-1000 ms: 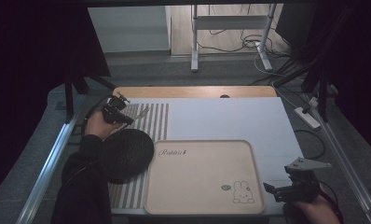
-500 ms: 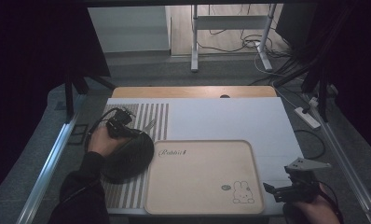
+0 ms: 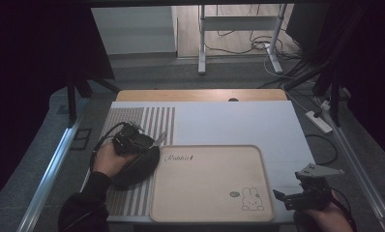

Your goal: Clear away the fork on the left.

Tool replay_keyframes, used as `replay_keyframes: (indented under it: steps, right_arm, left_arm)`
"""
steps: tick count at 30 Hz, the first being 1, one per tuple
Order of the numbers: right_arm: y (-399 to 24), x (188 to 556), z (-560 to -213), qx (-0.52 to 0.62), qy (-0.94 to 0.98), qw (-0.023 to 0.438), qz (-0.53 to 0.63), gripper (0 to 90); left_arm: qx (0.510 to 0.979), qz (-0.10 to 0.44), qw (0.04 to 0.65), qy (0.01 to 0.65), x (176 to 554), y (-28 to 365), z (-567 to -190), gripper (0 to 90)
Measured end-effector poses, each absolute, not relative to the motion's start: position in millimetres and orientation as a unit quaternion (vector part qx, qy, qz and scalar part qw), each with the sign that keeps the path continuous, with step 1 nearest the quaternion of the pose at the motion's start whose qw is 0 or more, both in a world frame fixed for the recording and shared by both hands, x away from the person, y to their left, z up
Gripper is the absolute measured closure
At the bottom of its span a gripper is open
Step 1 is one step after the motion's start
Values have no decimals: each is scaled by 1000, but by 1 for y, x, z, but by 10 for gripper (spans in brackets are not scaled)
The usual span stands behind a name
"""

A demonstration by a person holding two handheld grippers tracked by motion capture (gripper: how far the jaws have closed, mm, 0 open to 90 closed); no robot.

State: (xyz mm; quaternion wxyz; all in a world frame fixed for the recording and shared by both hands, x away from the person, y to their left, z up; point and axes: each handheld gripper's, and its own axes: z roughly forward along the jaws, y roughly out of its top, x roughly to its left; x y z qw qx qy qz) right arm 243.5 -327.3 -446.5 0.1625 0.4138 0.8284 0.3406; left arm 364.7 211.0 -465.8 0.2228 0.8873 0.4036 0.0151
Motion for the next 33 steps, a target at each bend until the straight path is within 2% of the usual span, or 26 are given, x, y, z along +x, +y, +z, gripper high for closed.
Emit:
replay_keyframes:
  steps: [8,18,33]
  right_arm:
    - [-327,243,-447,411,830,163,341,0]
    - [-327,243,-446,407,831,164,342,0]
    - [-325,244,-447,405,833,163,340,0]
  left_arm:
    - [886,8,237,399,339,198,-464,861]
    - [888,2,224,401,316,171,-471,861]
    - [881,-20,238,409,306,127,-475,861]
